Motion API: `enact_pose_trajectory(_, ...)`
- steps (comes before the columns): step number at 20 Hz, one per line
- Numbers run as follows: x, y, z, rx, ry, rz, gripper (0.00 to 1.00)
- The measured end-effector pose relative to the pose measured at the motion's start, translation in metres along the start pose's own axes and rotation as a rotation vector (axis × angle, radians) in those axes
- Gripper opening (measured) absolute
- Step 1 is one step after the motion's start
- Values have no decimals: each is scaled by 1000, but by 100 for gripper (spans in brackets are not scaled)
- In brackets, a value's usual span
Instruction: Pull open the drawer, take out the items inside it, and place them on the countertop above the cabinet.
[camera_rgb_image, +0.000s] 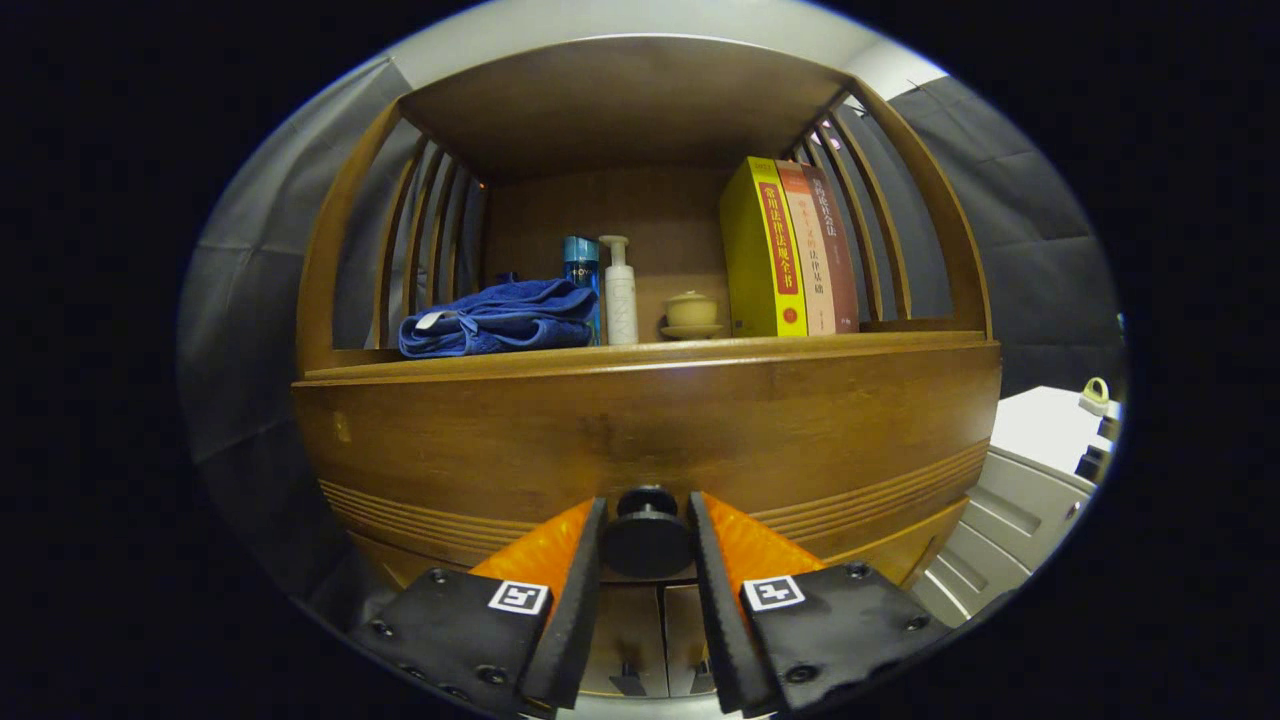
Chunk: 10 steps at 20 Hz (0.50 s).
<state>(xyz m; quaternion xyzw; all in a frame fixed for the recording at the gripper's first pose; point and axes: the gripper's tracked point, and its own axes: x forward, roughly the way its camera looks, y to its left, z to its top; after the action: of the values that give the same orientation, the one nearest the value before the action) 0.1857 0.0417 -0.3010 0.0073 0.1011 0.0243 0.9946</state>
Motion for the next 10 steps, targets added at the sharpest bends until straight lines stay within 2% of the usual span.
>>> enact_pose_trajectory(7, -5, -1, -2, 10, 45, 6, 42)
enact_pose_trajectory(8, -5, -1, -2, 18, 51, 6, 37)
enact_pose_trajectory(10, -12, -1, -2, 11, 56, 6, 36)
